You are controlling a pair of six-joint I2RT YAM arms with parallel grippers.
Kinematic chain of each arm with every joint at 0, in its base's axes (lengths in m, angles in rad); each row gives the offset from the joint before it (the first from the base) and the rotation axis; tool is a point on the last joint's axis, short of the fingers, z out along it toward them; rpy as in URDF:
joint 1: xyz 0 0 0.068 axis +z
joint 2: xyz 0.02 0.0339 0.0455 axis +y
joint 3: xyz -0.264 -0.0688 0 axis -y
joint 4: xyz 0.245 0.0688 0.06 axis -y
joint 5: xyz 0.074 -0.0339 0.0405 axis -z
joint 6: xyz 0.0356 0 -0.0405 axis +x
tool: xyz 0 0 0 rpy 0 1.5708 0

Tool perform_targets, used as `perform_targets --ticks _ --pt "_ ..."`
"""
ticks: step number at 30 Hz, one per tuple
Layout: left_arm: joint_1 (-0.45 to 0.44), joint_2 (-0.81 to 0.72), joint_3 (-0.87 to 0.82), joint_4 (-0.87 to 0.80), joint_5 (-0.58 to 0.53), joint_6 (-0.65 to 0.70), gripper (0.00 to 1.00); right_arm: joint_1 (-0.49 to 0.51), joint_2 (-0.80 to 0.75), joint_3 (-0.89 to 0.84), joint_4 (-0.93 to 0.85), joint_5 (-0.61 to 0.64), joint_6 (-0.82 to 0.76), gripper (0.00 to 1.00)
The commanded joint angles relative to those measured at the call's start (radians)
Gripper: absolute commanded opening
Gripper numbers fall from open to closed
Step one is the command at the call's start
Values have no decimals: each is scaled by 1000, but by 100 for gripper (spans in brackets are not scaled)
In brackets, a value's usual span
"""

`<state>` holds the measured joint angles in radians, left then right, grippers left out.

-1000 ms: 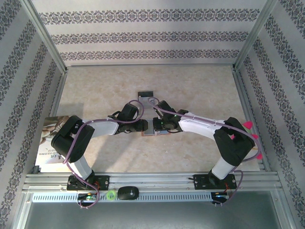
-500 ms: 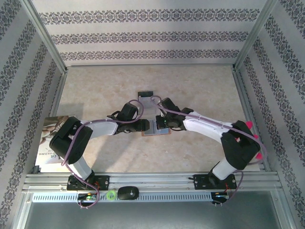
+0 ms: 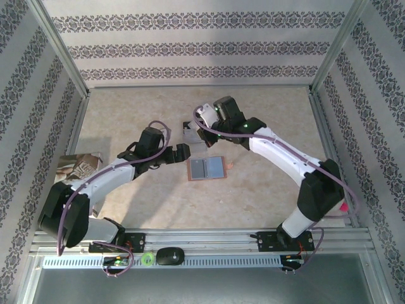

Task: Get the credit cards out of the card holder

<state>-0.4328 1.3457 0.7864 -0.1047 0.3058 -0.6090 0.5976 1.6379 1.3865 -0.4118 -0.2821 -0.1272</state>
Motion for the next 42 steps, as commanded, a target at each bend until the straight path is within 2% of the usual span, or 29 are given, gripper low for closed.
perform_targets --ticks 1,11,21,28,42 --pt "37 -54 -36 -102 -10 6 100 -15 76 114 -108 -93 -221 1" --pt "114 -118 -55 -197 -15 7 100 -48 365 467 -372 -45 -456 0" --pt "138 -91 0 -266 -27 40 100 -77 513 637 -462 -23 -573 0" --pt "143 -49 10 -241 -6 25 100 -90 561 676 -510 8 -653 0" --pt "144 -6 21 -248 -21 26 100 -99 623 734 -540 -31 -707 0"
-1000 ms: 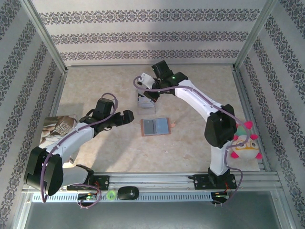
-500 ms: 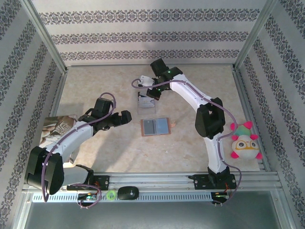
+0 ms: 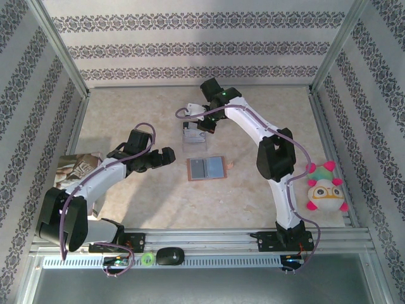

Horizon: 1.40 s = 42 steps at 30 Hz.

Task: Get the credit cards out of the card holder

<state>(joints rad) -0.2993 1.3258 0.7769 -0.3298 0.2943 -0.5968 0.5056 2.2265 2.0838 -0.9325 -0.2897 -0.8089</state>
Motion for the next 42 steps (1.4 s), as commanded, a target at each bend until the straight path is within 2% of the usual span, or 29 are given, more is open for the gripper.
perform_targets --ticks 1,16,34,37,40,42 --pt "9 19 31 -23 -8 14 100 -7 41 39 -15 -23 -27 0" --pt "12 85 37 16 8 18 100 16 83 53 27 -28 -28 1" --pt "14 91 25 19 3 23 100 38 100 33 44 -35 -25 3" --pt "13 89 19 23 4 22 100 40 103 25 50 -30 -21 5" --pt "13 90 18 26 8 20 100 42 103 11 85 -4 0 12" --pt "12 90 16 27 11 20 100 41 94 -7 135 22 27 24"
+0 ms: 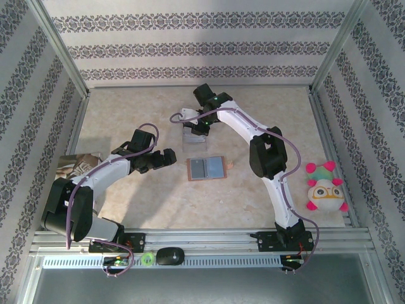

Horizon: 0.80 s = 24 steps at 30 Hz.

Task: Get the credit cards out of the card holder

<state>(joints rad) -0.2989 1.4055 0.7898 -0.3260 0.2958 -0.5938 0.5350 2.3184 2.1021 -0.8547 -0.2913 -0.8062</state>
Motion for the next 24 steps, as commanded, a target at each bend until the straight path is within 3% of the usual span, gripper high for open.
perform_targets --ticks 1,7,14,18,22,24 --pt "12 9 3 25 11 18 100 11 -2 -31 77 30 35 29" --pt "14 8 -1 28 13 14 100 12 -59 -103 233 58 95 37" --pt "14 -49 -37 90 13 -4 100 17 -240 -285 490 -22 284 44" --pt "19 -84 -57 126 11 -17 100 25 -343 -420 663 -42 555 47" --pt "35 -117 -108 199 31 -52 100 43 -426 -570 761 34 885 47" --pt "44 -132 -146 242 48 -74 100 79 -478 -664 751 132 987 47"
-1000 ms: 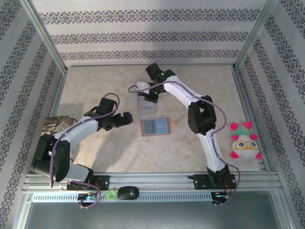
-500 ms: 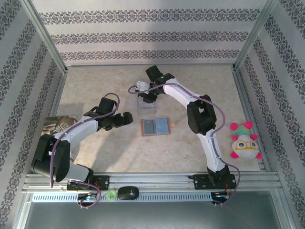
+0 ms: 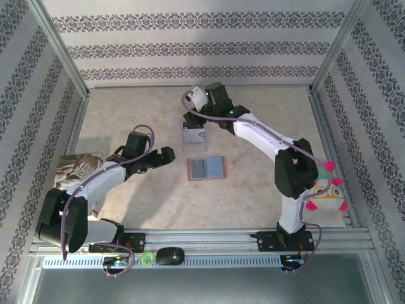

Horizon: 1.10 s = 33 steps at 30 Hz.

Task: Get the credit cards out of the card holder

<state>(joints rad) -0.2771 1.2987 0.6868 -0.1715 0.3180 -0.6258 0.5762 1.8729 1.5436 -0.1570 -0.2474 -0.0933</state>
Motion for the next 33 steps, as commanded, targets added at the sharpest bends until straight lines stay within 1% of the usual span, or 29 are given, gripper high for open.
perform_targets --ticks 1,2,3,6,9,12,18,22,33 --pt "22 -30 -55 101 30 -49 100 57 -55 -136 26 125 296 47" --pt "25 -35 -73 118 36 -55 100 77 -75 -161 -21 186 329 47" --pt "26 -38 -89 130 39 -58 100 95 -95 -190 -62 211 349 47" --pt "34 -38 -122 152 51 -63 100 143 -128 -249 -186 234 379 48" --pt "38 -25 -144 181 67 -71 100 215 -111 -269 -299 292 353 47" --pt "38 -5 -165 224 85 -92 100 273 -70 -260 -375 337 333 47" --pt "38 16 -186 257 105 -101 99 322 -33 -248 -381 371 290 46" --pt "38 17 -195 250 105 -96 98 324 16 -230 -409 387 271 46" --pt "38 27 -191 248 101 -88 98 333 80 -205 -394 405 221 45"
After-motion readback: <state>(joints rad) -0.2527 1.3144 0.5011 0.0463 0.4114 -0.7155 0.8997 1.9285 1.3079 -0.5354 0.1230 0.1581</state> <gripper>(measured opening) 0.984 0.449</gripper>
